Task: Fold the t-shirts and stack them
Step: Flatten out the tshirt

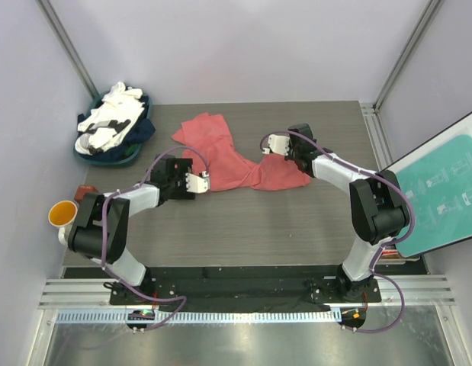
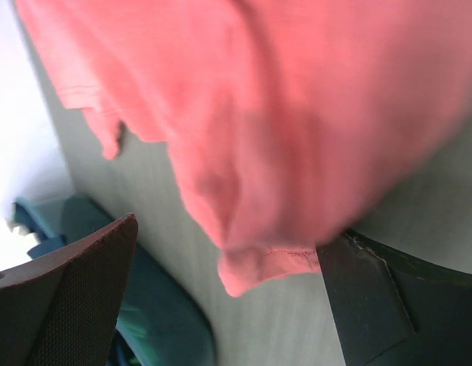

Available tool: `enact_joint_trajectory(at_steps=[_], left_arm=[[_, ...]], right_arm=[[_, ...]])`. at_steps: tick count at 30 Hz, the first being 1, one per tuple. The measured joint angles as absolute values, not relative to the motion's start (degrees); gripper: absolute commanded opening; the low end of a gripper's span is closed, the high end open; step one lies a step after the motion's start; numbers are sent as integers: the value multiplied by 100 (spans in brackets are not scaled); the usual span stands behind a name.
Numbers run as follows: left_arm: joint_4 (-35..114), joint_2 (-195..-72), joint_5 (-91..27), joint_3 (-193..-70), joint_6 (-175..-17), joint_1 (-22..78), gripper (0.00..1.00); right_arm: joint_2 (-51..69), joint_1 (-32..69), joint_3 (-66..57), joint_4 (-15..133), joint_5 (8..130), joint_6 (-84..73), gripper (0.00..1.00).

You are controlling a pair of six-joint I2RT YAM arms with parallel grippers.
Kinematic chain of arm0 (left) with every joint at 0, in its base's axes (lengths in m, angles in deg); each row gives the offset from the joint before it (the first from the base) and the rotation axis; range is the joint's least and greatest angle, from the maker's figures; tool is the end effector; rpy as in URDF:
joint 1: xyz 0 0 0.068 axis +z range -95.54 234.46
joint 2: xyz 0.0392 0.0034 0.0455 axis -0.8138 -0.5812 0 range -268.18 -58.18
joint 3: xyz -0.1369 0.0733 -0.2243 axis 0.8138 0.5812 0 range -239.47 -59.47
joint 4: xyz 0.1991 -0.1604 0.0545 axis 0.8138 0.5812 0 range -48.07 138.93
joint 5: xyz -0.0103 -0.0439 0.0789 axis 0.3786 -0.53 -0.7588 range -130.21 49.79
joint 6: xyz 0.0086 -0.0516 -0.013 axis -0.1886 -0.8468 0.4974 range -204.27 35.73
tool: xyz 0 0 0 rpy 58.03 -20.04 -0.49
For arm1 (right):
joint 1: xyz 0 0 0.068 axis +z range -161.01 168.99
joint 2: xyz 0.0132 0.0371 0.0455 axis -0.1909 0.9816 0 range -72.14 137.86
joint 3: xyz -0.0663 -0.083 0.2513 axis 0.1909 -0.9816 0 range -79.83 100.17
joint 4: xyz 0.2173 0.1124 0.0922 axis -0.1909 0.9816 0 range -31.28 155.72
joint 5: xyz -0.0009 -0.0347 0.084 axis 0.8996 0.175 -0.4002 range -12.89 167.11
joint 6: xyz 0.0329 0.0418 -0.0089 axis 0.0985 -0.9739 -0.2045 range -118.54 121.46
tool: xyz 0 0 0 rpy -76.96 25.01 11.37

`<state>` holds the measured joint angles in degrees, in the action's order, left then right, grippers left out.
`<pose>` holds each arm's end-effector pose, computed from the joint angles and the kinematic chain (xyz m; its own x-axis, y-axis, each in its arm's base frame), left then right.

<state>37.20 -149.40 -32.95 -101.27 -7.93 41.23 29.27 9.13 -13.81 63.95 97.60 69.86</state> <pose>0.2991 -0.0750 0.1536 0.1441 0.9563 -0.2543 0.7394 0.0667 0.6699 0.3688 0.1220 0.2094 -0.1572 -0.9853 -0.0675 -0.5952 0.1491 -0.7896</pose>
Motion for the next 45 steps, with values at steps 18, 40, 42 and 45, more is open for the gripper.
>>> enact_joint_trajectory(at_steps=[18, 40, 42, 45], left_arm=[[6048, -15480, -2855, -11494, -734, 4215, 0], [11169, -16912, -1762, -18265, -596, 4925, 0], [11390, -16912, -1651, -18311, -380, 4916, 0], [11602, -16912, -1605, -18304, -2, 4842, 0]], right_arm=[[2953, 911, -1342, 6426, 9801, 7065, 1], [3611, -368, 1786, 6518, 9329, 8177, 1], [3567, -422, 1814, 6546, 9146, 8319, 1], [3349, -492, 1734, 7018, 8776, 8486, 1]])
